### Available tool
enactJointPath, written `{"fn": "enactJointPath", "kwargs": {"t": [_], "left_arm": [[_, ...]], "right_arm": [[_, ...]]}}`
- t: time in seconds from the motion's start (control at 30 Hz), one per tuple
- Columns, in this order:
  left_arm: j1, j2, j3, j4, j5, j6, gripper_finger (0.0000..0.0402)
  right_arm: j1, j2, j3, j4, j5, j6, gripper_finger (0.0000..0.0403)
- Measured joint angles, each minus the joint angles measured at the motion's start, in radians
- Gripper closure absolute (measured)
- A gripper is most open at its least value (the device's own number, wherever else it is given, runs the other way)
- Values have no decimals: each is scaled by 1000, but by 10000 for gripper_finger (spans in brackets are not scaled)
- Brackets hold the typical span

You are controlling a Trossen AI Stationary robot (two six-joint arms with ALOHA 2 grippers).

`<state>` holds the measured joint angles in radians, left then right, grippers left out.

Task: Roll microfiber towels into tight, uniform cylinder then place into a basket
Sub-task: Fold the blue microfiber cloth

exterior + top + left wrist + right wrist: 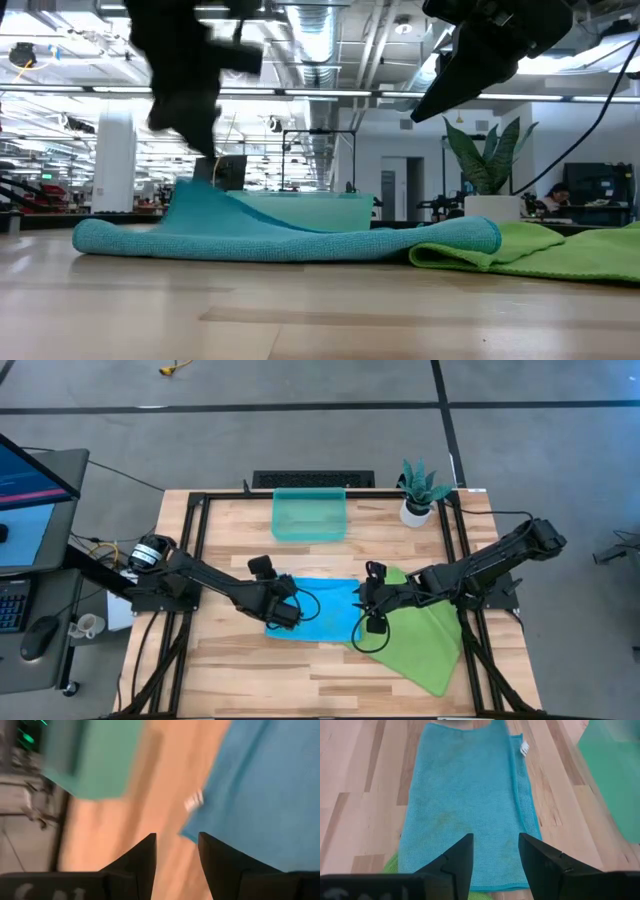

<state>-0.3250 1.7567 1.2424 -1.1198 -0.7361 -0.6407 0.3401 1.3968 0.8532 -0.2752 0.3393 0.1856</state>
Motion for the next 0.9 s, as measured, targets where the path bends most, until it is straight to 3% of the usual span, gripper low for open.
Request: {"fn": "enactJointPath", "kwargs": {"t": [0.13, 0.23, 0.4, 0.57, 0.7, 0.8, 0.9], "left_arm": [[-47, -11, 104, -35, -117, 2, 265], [-83, -12, 124, 0, -142, 5, 266], [-122, -11, 10, 284, -129, 16, 267], [-95, -10, -159, 658, -16, 94, 267], [-36, -10, -285, 948, 142, 159, 267], [14, -10, -345, 1101, 277, 174, 267], [51, -10, -381, 1146, 375, 143, 267]], "right_arm": [[0, 0, 0, 0, 0, 0, 225], [0, 0, 0, -1, 0, 0, 225], [0, 0, 0, -1, 0, 0, 225], [0, 0, 0, 0, 0, 18, 225], [-2, 0, -11, -2, 0, 32, 225], [-1, 0, -14, 0, 0, 32, 225], [-1, 0, -15, 1, 0, 32, 225]]}}
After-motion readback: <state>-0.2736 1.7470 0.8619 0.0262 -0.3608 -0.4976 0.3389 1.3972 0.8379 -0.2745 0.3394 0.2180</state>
